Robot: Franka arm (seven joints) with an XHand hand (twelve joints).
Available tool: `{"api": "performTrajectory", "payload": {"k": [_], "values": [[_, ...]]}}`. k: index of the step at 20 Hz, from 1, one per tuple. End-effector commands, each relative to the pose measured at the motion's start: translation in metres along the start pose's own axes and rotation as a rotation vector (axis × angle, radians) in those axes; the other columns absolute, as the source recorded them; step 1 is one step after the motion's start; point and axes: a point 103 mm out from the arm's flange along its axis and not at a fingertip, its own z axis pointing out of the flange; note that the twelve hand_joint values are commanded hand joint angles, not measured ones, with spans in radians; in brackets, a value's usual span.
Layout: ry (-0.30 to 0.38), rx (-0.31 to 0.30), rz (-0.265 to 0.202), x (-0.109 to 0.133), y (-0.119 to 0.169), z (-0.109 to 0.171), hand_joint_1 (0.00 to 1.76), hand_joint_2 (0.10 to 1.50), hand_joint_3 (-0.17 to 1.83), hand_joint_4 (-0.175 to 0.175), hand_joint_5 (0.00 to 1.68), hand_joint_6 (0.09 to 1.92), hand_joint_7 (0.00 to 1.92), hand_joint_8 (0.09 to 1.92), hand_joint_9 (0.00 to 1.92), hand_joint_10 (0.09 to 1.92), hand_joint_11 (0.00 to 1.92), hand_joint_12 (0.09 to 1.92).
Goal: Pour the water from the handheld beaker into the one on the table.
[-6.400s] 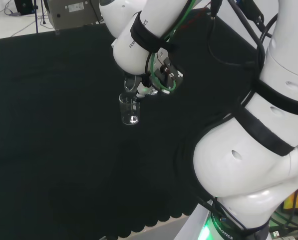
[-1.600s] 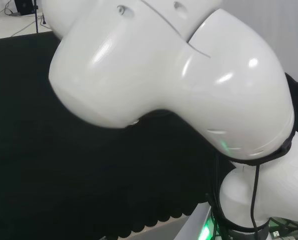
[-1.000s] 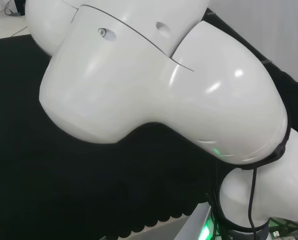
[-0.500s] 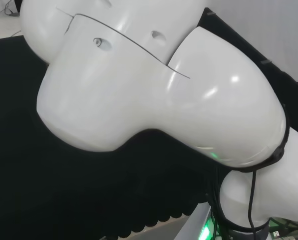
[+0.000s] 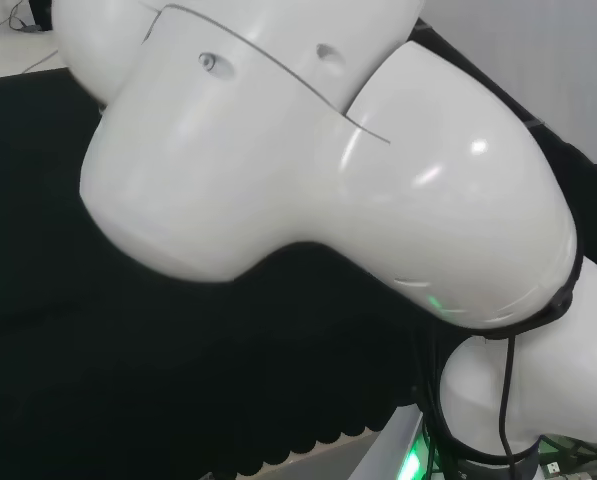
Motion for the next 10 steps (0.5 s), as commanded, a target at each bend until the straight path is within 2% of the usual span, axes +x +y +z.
{"api": "performTrajectory", "payload": {"k": [1,4,9,10], "values": [[0.219,-0.046,0.045,-0.017,-0.002,0.002,1.31,1.03,-0.17,-0.175,1.45,0.17,1.53,0.09,1.67,0.09,1.5,0.61],[0.367,-0.069,0.077,-0.029,-0.005,0.007,1.31,1.03,-0.17,-0.175,1.45,0.17,1.53,0.09,1.67,0.09,1.5,0.61],[0.505,-0.123,0.111,-0.041,-0.008,0.016,1.31,1.03,-0.17,-0.175,1.45,0.18,1.53,0.09,1.67,0.09,1.5,0.6],[0.54,-0.129,0.102,-0.043,-0.008,0.018,1.31,1.03,-0.17,-0.175,1.45,0.18,1.53,0.09,1.67,0.09,1.5,0.6]]}}
